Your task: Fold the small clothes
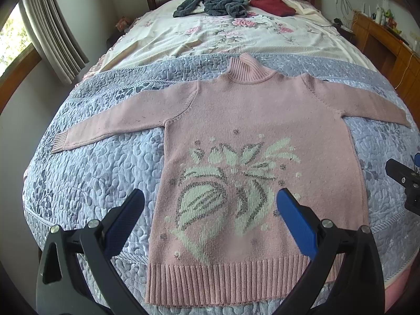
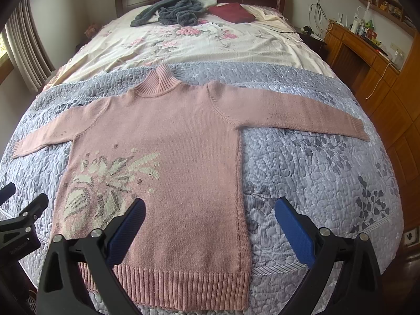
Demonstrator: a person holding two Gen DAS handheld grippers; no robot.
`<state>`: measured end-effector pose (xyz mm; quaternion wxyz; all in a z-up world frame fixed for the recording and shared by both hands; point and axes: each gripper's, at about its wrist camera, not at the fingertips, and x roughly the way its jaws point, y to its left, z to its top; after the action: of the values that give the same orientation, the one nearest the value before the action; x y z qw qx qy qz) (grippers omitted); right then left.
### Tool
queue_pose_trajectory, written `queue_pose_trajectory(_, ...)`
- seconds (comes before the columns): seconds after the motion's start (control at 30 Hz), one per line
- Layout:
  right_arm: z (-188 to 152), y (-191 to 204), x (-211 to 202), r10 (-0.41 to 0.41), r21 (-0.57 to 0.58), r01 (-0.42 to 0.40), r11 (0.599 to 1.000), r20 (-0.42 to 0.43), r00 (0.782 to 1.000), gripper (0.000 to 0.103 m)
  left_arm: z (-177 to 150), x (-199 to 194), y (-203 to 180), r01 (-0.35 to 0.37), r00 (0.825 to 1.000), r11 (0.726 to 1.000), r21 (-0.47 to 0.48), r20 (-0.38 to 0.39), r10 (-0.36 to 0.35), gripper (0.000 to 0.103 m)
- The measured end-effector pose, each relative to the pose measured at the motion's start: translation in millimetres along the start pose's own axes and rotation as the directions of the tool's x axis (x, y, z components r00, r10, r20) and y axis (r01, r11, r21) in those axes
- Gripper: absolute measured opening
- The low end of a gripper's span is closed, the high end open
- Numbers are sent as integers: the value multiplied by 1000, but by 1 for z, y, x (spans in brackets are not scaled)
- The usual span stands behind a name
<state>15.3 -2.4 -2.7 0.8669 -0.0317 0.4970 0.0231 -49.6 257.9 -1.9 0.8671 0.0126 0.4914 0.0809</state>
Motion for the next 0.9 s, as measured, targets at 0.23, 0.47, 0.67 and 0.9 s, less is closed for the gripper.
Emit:
queue_pose_trajectory(0.23, 0, -2, 1, 1, 7, -1, 1000, -1, 1000, 99, 1, 0, 0, -2, 1000, 1000, 0, -3, 2, 100)
queue_pose_trajectory(0.47, -1, -4, 1, 1, 9, -2, 1000, 1, 1000, 99, 1, -2, 1, -8, 1000, 1000, -2, 2, 8, 100)
queue_pose_trajectory(0.67, -1, -4, 1, 2, 9, -2, 1000, 0, 1000, 99, 2, -1, 1, -7, 1000, 1000, -4, 1, 8, 100)
queue_pose_trajectory(0.9, -1, -5, 0, 3, 10, -3, 1000, 2, 1000, 99, 2, 0, 3, -7, 1000, 1000, -6, -1, 7, 100)
